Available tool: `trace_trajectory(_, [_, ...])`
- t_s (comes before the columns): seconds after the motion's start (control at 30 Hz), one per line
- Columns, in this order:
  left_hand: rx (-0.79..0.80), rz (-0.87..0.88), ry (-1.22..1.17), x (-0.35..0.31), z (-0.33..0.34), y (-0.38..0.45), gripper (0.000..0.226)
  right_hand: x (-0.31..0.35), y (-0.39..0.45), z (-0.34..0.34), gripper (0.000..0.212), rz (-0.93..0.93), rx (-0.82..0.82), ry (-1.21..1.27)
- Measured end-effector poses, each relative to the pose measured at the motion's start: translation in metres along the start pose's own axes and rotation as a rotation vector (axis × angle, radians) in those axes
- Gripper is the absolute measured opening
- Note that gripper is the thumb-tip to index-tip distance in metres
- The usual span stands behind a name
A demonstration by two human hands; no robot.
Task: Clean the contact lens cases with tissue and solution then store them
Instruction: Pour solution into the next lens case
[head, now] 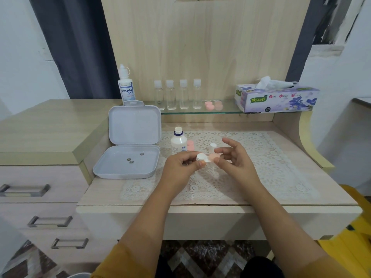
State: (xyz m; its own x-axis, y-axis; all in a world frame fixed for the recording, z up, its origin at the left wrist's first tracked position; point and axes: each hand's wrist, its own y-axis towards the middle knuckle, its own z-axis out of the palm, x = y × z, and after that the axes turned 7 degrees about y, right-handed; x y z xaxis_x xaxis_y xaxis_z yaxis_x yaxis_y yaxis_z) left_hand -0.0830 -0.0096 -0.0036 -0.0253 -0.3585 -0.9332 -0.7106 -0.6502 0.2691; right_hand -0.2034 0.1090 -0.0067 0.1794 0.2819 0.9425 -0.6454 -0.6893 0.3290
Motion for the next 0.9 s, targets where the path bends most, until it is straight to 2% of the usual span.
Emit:
trace_trajectory(0.1, [0.0, -0.009, -0.004, -0.0002, -0.0004, 0.0002, 0.021, -0.0009, -0.0003, -0.0014, 0.053, 0.035, 0.034, 0.072])
trace_trajectory(0.33, [0.012, 0.008, 0.003, -0.001, -0.0005, -0.0011, 0.021, -0.0015, 0.001, 0.0022, 0.055, 0.008, 0.003, 0.002])
trace_trajectory(0.5, [0.002, 0.006, -0.011, -0.001, -0.0005, -0.0008, 0.022, -0.0022, 0.0008, 0.0017, 0.061, 0.036, 0.037, 0.063])
trace_trajectory(0.9, [0.011, 0.003, 0.001, 0.0001, -0.0004, -0.0007, 0.022, 0.004, 0.0001, 0.0023, 0.051, 0.063, -0.015, 0.113])
